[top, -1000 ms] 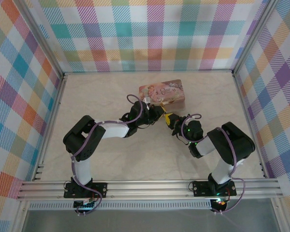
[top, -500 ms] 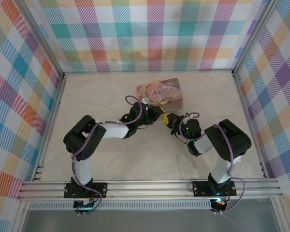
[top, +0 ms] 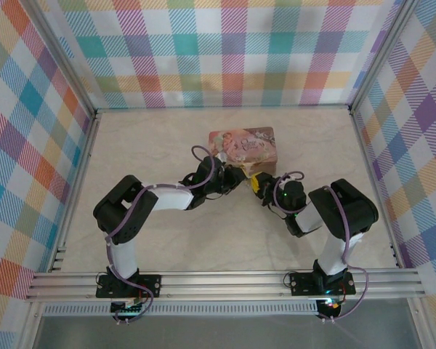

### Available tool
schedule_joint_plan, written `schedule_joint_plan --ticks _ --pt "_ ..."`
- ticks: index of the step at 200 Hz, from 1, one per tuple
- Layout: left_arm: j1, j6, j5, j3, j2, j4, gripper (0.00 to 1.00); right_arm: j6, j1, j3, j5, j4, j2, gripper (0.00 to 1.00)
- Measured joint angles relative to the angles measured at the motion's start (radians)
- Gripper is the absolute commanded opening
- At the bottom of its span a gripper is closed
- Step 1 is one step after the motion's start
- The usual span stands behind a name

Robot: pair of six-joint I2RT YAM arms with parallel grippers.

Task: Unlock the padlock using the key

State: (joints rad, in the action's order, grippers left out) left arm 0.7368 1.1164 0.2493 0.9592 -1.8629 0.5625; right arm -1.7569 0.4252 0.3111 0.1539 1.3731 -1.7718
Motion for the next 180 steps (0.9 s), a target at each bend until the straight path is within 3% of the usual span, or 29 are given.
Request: schedule_joint_plan --ticks 117,180 --pt "0.008 -0.060 0.010 0.007 0.022 -0.143 0.13 0.127 -0.032 -0.069 0.145 -0.134 0.088 0.23" --pt "0.008 -0.060 0.010 0.008 0.022 -0.144 0.13 0.185 0.010 -0.068 0.188 -0.250 0.204 0.22"
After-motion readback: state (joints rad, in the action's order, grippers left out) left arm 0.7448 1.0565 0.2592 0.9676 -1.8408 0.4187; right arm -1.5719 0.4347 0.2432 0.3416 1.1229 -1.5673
